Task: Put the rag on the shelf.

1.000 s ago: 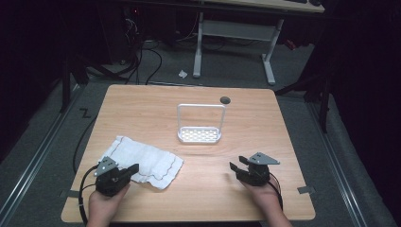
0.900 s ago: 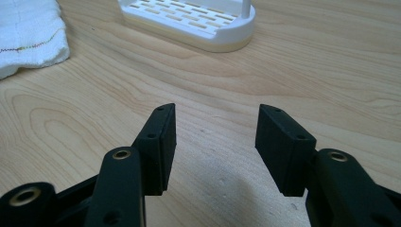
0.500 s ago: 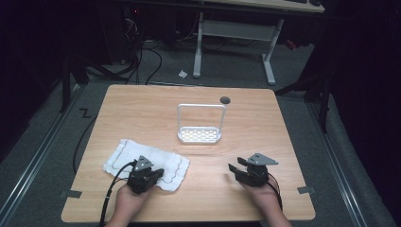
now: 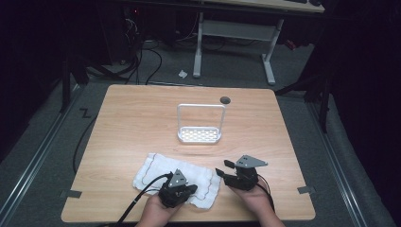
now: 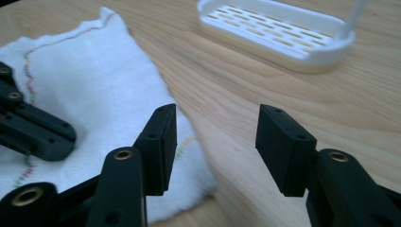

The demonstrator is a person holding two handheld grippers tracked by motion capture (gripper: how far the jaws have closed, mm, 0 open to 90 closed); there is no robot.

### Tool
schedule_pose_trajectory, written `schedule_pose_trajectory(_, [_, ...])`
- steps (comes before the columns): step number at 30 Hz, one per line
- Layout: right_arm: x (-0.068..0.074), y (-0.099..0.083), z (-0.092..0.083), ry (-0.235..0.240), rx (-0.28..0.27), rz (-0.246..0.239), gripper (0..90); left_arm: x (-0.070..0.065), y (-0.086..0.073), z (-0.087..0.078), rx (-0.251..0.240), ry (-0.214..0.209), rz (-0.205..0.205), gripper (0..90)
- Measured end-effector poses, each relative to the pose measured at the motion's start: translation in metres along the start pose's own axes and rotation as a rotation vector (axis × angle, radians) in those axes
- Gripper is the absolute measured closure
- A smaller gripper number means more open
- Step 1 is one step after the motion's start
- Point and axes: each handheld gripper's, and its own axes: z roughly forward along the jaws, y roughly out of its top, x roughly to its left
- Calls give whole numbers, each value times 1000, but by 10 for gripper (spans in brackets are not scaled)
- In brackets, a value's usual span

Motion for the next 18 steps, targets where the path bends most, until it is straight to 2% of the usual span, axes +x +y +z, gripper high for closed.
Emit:
schedule_pose_trajectory(4, [10, 3, 8, 21, 21, -17, 548, 3, -1, -11, -28, 8, -10, 825])
schedule_pose_trajectory(5, [17, 5, 15, 26, 42, -42, 624, 8, -4, -21, -36, 24, -15, 831])
schedule_pose_trajectory(9, [26, 9, 24, 50, 70, -80, 692, 18, -12, -36, -28, 37, -48, 834])
schedule_pose_trajectory(11, [29, 11, 27, 55, 62, -101, 742, 19, -17, -41, -20, 40, -64, 839])
schedule_pose_trajectory(13, [29, 13, 29, 58, 57, -99, 764, 19, -20, -43, -14, 41, -68, 851])
schedule_pose_trajectory(14, [28, 18, 36, 67, 72, -83, 818, 16, -25, -46, 13, 27, -70, 876])
schedule_pose_trajectory(15, [27, 19, 38, 74, 81, -79, 835, 14, -27, -46, 26, 23, -69, 883])
schedule_pose_trajectory(18, [25, 22, 51, 75, 122, -77, 879, 12, -31, -47, 44, 40, -61, 887])
